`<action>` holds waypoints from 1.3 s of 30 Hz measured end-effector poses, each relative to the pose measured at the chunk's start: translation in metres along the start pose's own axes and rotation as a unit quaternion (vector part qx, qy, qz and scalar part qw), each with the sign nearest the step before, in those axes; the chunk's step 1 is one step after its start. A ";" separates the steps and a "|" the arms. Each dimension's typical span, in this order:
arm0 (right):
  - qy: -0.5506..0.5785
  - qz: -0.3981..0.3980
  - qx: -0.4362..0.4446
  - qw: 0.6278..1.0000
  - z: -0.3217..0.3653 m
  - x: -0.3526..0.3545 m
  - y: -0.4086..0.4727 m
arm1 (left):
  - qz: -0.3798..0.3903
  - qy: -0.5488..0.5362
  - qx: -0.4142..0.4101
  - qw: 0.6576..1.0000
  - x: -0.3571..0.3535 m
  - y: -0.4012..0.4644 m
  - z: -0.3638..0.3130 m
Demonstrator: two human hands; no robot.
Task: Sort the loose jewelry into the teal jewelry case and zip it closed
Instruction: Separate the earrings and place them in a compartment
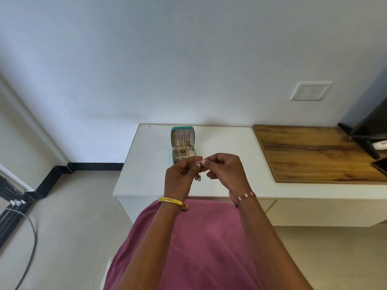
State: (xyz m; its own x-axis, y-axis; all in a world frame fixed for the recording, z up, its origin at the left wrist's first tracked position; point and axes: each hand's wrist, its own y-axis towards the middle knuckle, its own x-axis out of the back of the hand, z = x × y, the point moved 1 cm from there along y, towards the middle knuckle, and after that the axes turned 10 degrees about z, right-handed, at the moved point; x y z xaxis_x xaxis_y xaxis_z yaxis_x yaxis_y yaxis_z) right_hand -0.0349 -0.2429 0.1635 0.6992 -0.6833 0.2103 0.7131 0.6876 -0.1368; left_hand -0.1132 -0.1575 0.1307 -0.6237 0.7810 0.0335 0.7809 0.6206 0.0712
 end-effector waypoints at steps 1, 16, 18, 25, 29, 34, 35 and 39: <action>0.002 0.000 0.003 1.000 0.000 0.000 0.000 | -0.013 -0.005 0.004 1.000 0.000 0.000 0.000; -0.153 -0.023 0.077 0.985 -0.006 -0.008 0.005 | -0.034 -0.118 0.076 0.990 0.005 -0.003 0.005; -0.145 -0.017 0.072 0.987 -0.007 -0.008 0.006 | -0.015 -0.149 0.088 0.985 0.005 -0.003 0.004; -0.149 0.000 0.065 0.987 -0.010 -0.012 0.009 | -0.002 -0.155 0.065 0.986 0.004 -0.002 0.004; -0.129 0.012 0.061 0.990 -0.014 -0.014 0.011 | -0.017 -0.115 0.060 0.991 0.009 -0.001 0.011; -0.122 0.039 0.034 0.991 -0.021 -0.013 0.013 | -0.041 -0.105 0.066 0.991 0.012 0.002 0.012; -0.122 0.048 0.025 0.991 -0.023 -0.014 0.014 | -0.043 -0.108 0.062 0.991 0.012 0.002 0.011; -0.099 0.065 0.020 0.993 -0.027 -0.018 0.013 | -0.043 -0.094 0.052 0.993 0.012 0.001 0.011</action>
State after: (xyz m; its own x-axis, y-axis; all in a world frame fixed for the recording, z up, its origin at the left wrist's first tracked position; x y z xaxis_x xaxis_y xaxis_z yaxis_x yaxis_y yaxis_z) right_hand -0.0364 -0.2282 0.1315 0.7585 -0.5298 0.3796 0.6125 0.7784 -0.1376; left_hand -0.1192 -0.1471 0.1206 -0.6779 0.7187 -0.1548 0.7310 0.6814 -0.0379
